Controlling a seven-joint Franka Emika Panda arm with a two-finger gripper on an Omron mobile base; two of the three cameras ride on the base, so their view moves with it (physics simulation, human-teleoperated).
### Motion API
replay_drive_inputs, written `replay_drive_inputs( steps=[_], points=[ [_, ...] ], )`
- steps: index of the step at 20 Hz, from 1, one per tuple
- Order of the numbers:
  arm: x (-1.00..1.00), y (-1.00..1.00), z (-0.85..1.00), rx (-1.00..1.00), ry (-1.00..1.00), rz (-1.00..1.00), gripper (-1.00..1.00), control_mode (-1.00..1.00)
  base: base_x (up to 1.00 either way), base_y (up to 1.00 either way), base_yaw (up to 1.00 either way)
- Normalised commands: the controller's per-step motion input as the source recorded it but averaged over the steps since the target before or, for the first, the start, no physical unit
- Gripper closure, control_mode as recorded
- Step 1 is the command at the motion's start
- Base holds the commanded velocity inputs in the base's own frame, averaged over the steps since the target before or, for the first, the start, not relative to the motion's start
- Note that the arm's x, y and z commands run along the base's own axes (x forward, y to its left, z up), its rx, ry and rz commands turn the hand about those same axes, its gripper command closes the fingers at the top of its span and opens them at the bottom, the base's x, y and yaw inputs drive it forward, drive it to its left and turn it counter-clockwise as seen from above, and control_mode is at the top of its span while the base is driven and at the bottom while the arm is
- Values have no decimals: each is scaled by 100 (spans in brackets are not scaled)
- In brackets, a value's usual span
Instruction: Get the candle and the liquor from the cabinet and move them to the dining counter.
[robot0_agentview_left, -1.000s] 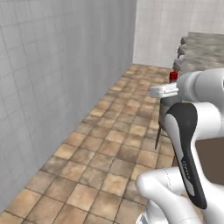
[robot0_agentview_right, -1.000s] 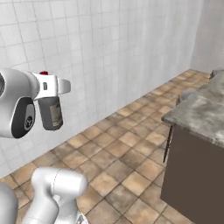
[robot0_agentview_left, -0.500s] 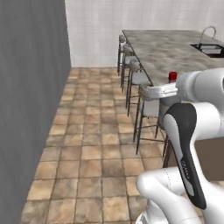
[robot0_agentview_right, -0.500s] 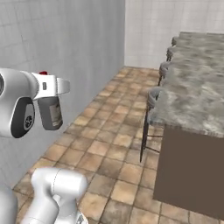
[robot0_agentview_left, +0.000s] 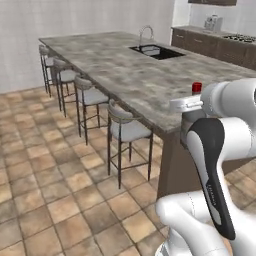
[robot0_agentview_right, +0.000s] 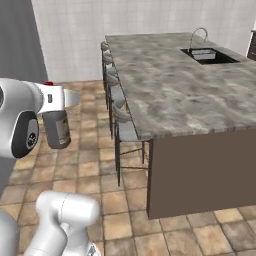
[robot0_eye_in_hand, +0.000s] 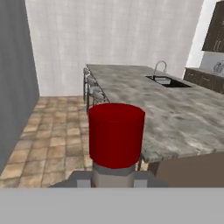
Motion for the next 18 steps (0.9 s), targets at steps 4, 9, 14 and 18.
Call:
replay_drive_inputs(
  steps=[4, 9, 14, 18],
  points=[
    [0, 0, 0, 0, 0, 0, 100, 100, 71, 74, -75],
    [0, 0, 0, 0, 0, 0, 100, 100, 93, 95, -59],
    [0, 0, 0, 0, 0, 0, 100, 100, 32, 100, -39],
    [0, 0, 0, 0, 0, 0, 100, 100, 1, 100, -40]
  ],
)
